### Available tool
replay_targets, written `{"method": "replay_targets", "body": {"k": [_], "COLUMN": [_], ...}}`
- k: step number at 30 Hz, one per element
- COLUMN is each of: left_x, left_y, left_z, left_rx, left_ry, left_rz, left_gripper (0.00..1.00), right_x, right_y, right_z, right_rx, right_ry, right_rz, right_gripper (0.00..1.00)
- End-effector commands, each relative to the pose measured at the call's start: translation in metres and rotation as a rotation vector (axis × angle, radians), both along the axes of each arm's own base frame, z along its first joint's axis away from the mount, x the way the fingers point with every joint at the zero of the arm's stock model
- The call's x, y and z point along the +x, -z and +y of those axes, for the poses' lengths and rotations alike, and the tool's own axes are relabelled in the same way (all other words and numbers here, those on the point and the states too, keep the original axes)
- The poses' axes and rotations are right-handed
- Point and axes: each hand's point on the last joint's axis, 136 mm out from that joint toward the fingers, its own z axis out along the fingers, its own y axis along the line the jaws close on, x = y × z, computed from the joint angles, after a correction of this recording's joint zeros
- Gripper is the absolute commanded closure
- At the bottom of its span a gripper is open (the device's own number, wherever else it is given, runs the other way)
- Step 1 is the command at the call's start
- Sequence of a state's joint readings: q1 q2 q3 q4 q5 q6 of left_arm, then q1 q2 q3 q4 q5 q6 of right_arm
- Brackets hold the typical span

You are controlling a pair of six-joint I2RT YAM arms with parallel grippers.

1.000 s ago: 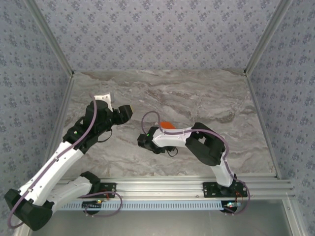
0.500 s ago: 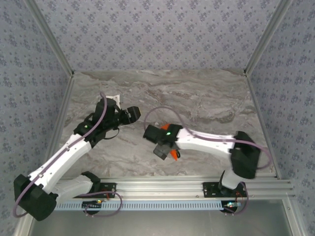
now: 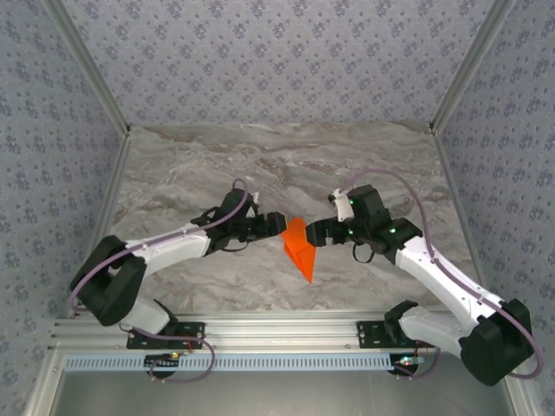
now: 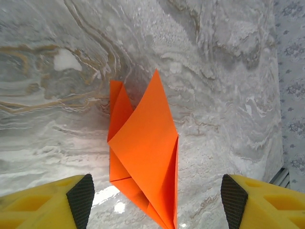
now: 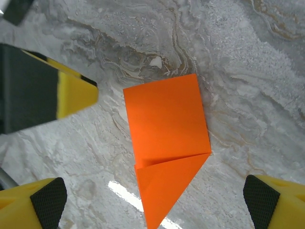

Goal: Fold a paper plane with a square sheet of paper (fold left side to right side)
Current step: Pick up the paper from the center of the table, then place the paper at the center of the table.

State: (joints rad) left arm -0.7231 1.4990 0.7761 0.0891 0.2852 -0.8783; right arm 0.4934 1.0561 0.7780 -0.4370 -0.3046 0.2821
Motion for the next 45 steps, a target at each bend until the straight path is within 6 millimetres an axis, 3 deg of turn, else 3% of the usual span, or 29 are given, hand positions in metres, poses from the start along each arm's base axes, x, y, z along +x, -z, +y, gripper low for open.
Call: {"method": "replay_targets", "body": {"k": [1,9,14,19,22,31,39,45], "left_x": [0.014,0.016,0.019,0.018,0.015,-0.001,-0.011,-0.014], "left_y": [-0.015,0.014,0.025,0.014,0.002,-0.047,-0.071,-0.077], "left_z": [-0.023,-0.052,-0.06,-0.054,-0.045,-0.026,-0.026,-0.029], "left_rx": [-0.081,-0.097,-0.131,-0.134,-0.149,-0.269,-0.358,-0.397], "left_ry": [0.005,0.061,0.072,0.1,0.119,0.19,0.237,0.253], "left_rz": [-0.034,0.019,0.017,-0.032,-0.072,-0.192,-0.23,-0.234], "left_gripper": [0.27,0.31,0.56,0.83,0.92,0.98,1.0,1.0], "right_x": [-0.004,0.002,0.0,0.002,0.009,0.026,0.031,0.031], "right_y": [-0.008,0.004,0.02,0.034,0.04,0.028,0.03,0.039], "right_z": [0.004,-0.016,-0.008,-0.001,0.0,0.019,0.034,0.038], "right_rx": [0.157,0.272,0.309,0.328,0.351,0.502,0.554,0.584], "right_ry": [-0.028,0.007,-0.036,-0.064,-0.061,-0.176,-0.264,-0.306], "right_rz": [0.043,0.095,0.17,0.203,0.205,0.171,0.16,0.183], "right_gripper": [0.0,0.02,0.1,0.16,0.17,0.18,0.24,0.3]}}
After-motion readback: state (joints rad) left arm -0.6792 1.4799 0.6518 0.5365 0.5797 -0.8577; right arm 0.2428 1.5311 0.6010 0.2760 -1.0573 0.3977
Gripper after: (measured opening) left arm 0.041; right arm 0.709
